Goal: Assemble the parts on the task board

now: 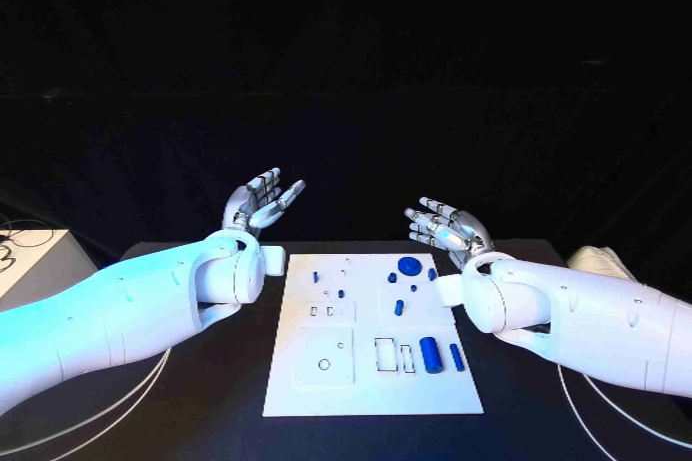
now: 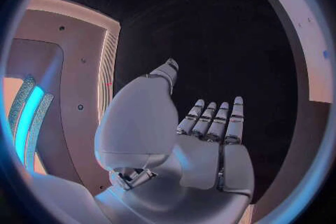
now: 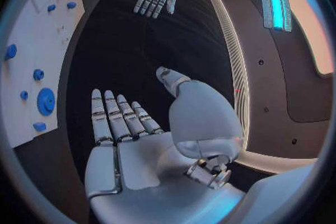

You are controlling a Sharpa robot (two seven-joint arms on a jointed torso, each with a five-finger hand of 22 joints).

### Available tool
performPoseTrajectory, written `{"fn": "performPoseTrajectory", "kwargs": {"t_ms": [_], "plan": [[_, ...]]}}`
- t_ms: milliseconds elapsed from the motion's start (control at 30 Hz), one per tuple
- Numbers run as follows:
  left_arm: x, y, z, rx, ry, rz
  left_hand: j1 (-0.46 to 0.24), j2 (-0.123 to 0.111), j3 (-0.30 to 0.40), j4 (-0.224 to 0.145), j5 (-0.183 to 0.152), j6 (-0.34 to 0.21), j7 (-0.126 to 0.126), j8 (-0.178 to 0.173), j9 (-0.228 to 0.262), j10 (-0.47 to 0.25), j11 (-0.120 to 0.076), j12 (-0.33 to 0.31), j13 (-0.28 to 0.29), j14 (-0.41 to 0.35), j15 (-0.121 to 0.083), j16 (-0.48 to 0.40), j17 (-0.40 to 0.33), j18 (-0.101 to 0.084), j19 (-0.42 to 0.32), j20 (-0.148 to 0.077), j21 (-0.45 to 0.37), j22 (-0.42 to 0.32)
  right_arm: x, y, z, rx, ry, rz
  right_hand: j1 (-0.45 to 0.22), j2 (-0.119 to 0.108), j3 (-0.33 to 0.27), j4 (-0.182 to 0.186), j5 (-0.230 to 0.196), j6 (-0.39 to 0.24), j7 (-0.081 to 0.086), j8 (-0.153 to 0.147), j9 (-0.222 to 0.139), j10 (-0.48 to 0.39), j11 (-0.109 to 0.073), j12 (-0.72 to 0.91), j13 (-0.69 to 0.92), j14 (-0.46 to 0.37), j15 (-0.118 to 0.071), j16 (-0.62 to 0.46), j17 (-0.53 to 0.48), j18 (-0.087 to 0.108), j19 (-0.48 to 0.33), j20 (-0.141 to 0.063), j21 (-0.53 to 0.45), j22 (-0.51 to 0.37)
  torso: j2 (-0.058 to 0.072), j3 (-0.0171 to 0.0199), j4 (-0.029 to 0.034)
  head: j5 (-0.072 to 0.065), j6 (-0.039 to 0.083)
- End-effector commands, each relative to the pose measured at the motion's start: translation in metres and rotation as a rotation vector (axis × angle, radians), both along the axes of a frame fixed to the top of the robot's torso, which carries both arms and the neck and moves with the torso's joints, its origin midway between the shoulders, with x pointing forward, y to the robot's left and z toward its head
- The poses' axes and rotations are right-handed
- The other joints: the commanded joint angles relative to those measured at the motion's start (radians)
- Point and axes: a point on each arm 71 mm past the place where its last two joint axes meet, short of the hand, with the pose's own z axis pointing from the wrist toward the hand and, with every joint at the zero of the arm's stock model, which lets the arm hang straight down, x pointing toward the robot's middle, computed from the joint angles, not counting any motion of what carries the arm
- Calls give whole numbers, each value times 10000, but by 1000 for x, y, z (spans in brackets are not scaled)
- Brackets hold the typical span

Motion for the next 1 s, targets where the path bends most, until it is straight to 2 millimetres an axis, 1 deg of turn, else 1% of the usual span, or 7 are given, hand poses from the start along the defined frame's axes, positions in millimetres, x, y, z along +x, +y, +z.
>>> {"fn": "performPoseTrajectory", "kwargs": {"t_ms": [33, 267, 300, 567, 633, 767, 1000], "plan": [[5, -6, 6, -415, -334, -1074, 584, -56, 105, 152, 71, 186, 796, 98, 36, 189, 73, 79, 25, 178, 104, 77, 32, 210, 206, 111, 48, 28, 3, 10, -1, -56, 550, 1800, 875, -130, 233, -260, -169, 578, 1429, 149, 105, 683, 51, 100, 55, 733, 35, 132, 91, 281, 710, 67, 174, 97, -1, -3, 0, 0, -4], [7, -6, 8, -417, -376, -1106, 626, -38, 98, 143, 72, 300, 846, 131, 60, 243, 120, 89, 32, 270, 148, 99, 44, 244, 199, 157, 61, 35, 8, 10, 0, -262, 714, 2244, 1745, -443, 262, -962, -279, 2460, 1299, 593, 439, 3420, -135, 313, 205, 3270, -233, 560, 376, 534, 1967, 57, 495, 173, -1, -3, 0, 0, -4], [-4, 9, 10, -284, -394, -1235, 651, -14, 108, 141, 71, 385, 863, 158, 78, 303, 135, 98, 39, 366, 189, 120, 59, 252, 248, 190, 80, 47, 16, -11, 16, -2286, -1027, 2173, 1871, -461, 313, -1077, -287, 2976, 1242, 730, 537, 4107, -207, 416, 249, 3403, -286, 581, 387, 579, 2049, 55, 507, 169, 231, -10, 79, -128, -197], [-17, 12, 16, -353, -359, -1794, 719, 90, 135, 118, 63, 1330, 1034, 463, 280, 929, 355, 156, 86, 1840, 337, 435, 294, 90, 1369, 226, 452, 227, 19, -23, 34, -4670, -2629, 2727, 2176, -684, 899, -1488, -418, 5283, 883, 1271, 856, 5657, -634, 428, 212, 4858, -752, 1040, 567, 853, 3413, -98, 957, 281, 507, 12, 227, -267, -248], [-21, 12, 18, -384, -366, -1935, 768, 164, 215, 67, 58, 2030, 1205, 712, 430, 2202, 609, 368, 192, 3333, 77, 860, 555, 305, 2831, 206, 893, 450, 20, -26, 39, -5283, -2993, 2863, 2166, -769, 1107, -1519, -435, 5489, 827, 1289, 849, 5935, -708, 359, 212, 5164, -849, 1129, 612, 855, 3669, -194, 1041, 278, 578, 12, 257, -305, -254], [-30, 14, 22, -421, -467, -2035, 844, 221, 384, -76, 69, 3637, 1169, 1288, 763, 5082, 491, 911, 386, 5239, -256, 1653, 961, 733, 3910, 169, 1538, 694, 22, -30, 48, -6345, -3604, 3023, 2153, -900, 1404, -1539, -471, 5845, 712, 1366, 864, 6397, -863, 305, 218, 5731, -1043, 1330, 773, 860, 4130, -383, 1223, 305, 748, 3, 341, -422, -219], [-46, 16, 31, -576, -500, -2313, 837, 129, 720, -353, 64, 4665, 1051, 1549, 908, 6068, 213, 968, 337, 6491, -638, 2313, 1487, 924, 4816, -19, 2259, 966, 25, -33, 60, -8378, -4408, 3279, 2291, -1028, 1210, -1627, -573, 6635, 389, 1624, 1012, 7552, -1293, 276, 231, 7748, -1802, 2323, 1680, 818, 5763, -1188, 2439, 865, 1041, -26, 470, -610, -146]]}}
